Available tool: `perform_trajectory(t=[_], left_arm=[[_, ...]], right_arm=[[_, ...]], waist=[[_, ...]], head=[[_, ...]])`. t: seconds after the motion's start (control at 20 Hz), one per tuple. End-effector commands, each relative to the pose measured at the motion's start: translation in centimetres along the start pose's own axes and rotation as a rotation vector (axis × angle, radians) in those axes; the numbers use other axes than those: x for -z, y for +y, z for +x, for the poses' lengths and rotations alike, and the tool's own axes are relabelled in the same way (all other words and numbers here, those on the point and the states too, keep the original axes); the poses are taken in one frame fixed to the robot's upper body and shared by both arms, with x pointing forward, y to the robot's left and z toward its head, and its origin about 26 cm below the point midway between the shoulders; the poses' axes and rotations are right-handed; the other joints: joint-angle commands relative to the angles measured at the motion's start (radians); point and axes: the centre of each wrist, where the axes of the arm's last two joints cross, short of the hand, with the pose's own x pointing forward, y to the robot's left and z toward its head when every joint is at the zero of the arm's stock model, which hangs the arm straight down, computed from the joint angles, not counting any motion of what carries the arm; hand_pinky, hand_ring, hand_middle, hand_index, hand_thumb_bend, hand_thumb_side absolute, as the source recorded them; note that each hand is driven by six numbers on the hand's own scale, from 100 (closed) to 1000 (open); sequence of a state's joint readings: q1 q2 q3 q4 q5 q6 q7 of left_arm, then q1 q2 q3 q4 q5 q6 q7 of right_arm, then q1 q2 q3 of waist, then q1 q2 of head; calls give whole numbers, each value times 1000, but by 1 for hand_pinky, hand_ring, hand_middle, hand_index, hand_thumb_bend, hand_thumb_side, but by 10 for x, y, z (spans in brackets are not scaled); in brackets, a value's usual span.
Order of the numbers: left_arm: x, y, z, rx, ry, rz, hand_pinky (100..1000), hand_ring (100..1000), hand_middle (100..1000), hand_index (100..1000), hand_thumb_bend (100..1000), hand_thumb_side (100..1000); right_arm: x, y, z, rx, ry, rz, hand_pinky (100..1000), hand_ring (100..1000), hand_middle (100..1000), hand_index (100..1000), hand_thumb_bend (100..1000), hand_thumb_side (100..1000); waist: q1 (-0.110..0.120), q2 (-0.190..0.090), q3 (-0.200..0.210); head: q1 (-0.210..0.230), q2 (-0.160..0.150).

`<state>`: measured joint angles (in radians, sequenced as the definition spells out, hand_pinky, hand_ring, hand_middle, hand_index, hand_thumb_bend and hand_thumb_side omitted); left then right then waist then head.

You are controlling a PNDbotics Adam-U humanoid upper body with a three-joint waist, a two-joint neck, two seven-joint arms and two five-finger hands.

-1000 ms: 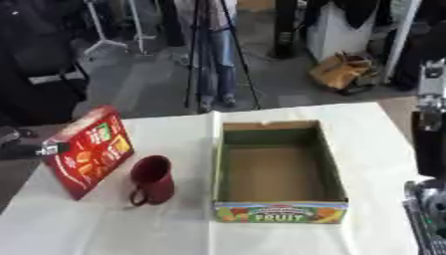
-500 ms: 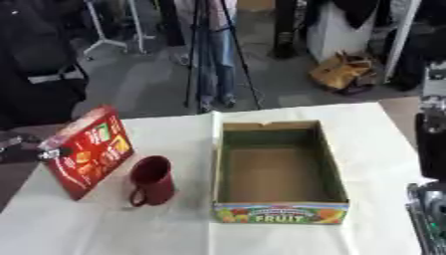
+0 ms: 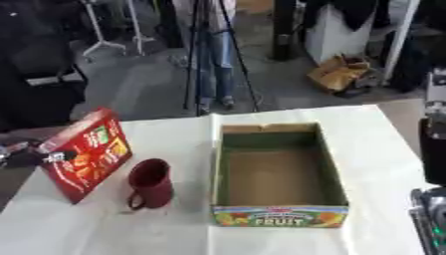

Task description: Pick up objects on the table and place them in the box.

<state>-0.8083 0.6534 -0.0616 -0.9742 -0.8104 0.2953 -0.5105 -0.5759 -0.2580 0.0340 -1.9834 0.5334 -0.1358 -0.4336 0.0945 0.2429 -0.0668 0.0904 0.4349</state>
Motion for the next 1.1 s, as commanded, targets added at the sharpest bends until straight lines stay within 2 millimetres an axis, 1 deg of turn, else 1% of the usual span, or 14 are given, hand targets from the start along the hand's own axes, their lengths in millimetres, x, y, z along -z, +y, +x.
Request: perform_trajectory(t=[0.05, 0.3, 0.35, 0.45, 0.5, 0.55, 0.6, 0.65, 0.7, 0.75, 0.9, 1.0, 1.05, 1.1], left_arm=[[-4, 16, -2, -11, -8, 44, 1000, 1000, 1000, 1000, 824, 955], [-2, 15, -3, -19, -3, 48, 1000, 1000, 1000, 1000, 771, 956], [-2, 16, -3, -19, 1, 53, 1000, 1000, 959, 1000, 717, 956], [-2, 16, -3, -17, 7, 66, 1000, 932, 922, 989, 651, 946], [-2, 16, -3, -15, 9, 73, 1000, 932, 922, 989, 651, 946], [-2, 16, -3, -13, 10, 82, 932, 849, 888, 952, 577, 923], [-2, 17, -3, -9, 11, 90, 932, 849, 888, 952, 577, 923], [-2, 17, -3, -7, 14, 98, 836, 811, 864, 919, 511, 901], [-2, 17, -3, -6, 16, 105, 836, 811, 864, 919, 511, 901], [-2, 17, -3, -4, 18, 110, 677, 783, 850, 898, 452, 874], [-2, 17, -3, -3, 18, 120, 670, 771, 830, 876, 420, 865], [-1, 17, -2, -2, 15, 123, 648, 749, 797, 838, 385, 847], [-1, 17, -2, -3, 13, 123, 608, 715, 750, 795, 357, 828], [-1, 17, -2, -6, 9, 124, 608, 715, 750, 795, 357, 828]], right_arm=[[7, -2, 5, 12, -25, -16, 973, 912, 872, 859, 100, 1000], [7, -2, 5, 12, -24, -20, 974, 913, 872, 859, 100, 1000], [7, -2, 5, 13, -23, -20, 975, 913, 872, 859, 100, 1000], [7, -1, 5, 13, -22, -21, 975, 913, 872, 859, 100, 1000], [7, -1, 5, 13, -22, -21, 975, 913, 872, 859, 100, 1000], [6, -1, 5, 14, -21, -21, 976, 913, 872, 859, 100, 1000], [6, -1, 5, 14, -20, -21, 976, 913, 872, 859, 100, 1000], [6, -1, 5, 14, -20, -21, 976, 913, 871, 859, 100, 1000], [6, -1, 5, 14, -20, -21, 976, 913, 871, 859, 100, 1000], [6, -1, 6, 15, -20, -21, 976, 914, 871, 859, 100, 1000], [6, -1, 6, 15, -19, -21, 976, 914, 871, 859, 100, 1000], [6, -1, 5, 14, -19, -20, 976, 914, 872, 859, 100, 1000], [6, -1, 5, 14, -18, -21, 976, 914, 872, 860, 100, 1000], [6, -1, 5, 13, -17, -22, 976, 914, 872, 860, 100, 1000]], waist=[[-3, -12, 1], [-3, -11, -1], [-3, -11, 0], [-3, -12, 0], [-3, -12, 1], [-2, -12, 1], [-2, -12, 1], [-2, -12, 1], [-2, -12, 0], [-2, -12, 0], [-2, -12, 0], [-2, -12, 0], [-2, -12, 1], [-2, -12, 1]], head=[[4, -9], [6, -7], [6, -7], [7, -6], [7, -6], [8, -6], [8, -6], [9, -7], [9, -7], [9, -8], [9, -10], [9, -9], [9, -8], [9, -8]])
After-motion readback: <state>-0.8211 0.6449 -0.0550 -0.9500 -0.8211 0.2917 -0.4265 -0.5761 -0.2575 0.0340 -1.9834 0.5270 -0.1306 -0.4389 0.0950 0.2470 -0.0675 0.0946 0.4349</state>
